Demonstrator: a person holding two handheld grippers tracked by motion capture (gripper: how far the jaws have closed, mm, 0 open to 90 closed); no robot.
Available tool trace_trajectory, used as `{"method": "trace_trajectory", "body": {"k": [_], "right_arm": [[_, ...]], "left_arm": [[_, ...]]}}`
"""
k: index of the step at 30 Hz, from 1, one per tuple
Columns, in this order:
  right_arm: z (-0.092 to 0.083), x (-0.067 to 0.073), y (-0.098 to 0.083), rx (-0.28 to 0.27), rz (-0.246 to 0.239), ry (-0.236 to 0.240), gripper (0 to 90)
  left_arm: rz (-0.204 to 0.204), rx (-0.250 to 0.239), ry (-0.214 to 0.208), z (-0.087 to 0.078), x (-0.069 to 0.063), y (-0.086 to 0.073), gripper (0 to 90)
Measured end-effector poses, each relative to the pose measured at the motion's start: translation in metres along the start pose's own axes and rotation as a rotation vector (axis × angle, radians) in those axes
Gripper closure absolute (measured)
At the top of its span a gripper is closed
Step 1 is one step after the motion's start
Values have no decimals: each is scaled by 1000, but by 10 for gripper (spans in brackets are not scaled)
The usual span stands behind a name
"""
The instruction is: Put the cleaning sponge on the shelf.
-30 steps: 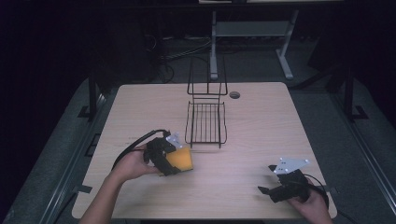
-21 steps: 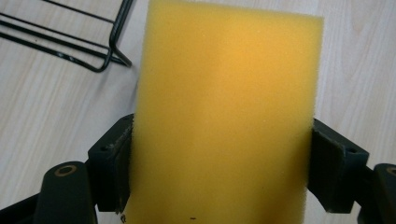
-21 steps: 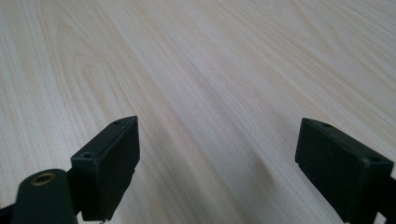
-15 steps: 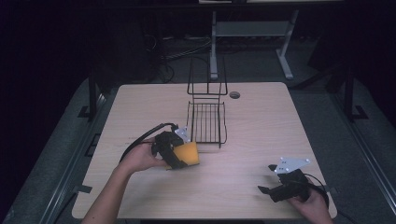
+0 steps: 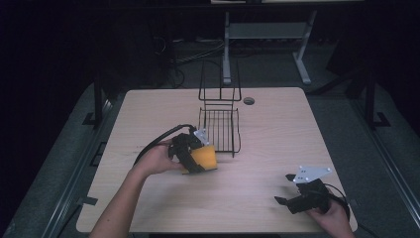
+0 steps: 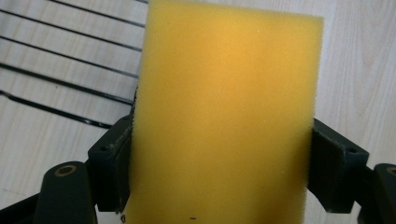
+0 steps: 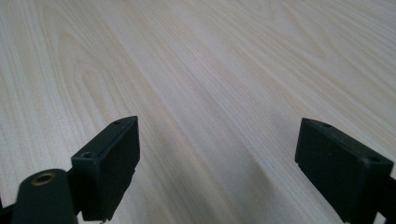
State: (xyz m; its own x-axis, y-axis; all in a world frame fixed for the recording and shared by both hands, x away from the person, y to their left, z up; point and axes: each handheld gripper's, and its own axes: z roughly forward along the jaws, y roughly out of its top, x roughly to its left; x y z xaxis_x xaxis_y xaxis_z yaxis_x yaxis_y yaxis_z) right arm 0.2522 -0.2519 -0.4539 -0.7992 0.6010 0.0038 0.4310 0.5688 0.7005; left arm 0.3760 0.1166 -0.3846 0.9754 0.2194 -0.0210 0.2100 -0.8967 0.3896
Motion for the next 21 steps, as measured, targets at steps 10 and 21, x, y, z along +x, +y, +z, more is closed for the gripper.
{"method": "trace_trajectory", "body": {"k": [10, 21], "right_arm": [[0, -1, 0, -3, 3, -1, 137], [0, -1, 0, -1, -2, 0, 137]], "left_arm": [[8, 15, 4, 2, 7, 10, 214], [-20, -1, -3, 3, 20, 7, 214]]}}
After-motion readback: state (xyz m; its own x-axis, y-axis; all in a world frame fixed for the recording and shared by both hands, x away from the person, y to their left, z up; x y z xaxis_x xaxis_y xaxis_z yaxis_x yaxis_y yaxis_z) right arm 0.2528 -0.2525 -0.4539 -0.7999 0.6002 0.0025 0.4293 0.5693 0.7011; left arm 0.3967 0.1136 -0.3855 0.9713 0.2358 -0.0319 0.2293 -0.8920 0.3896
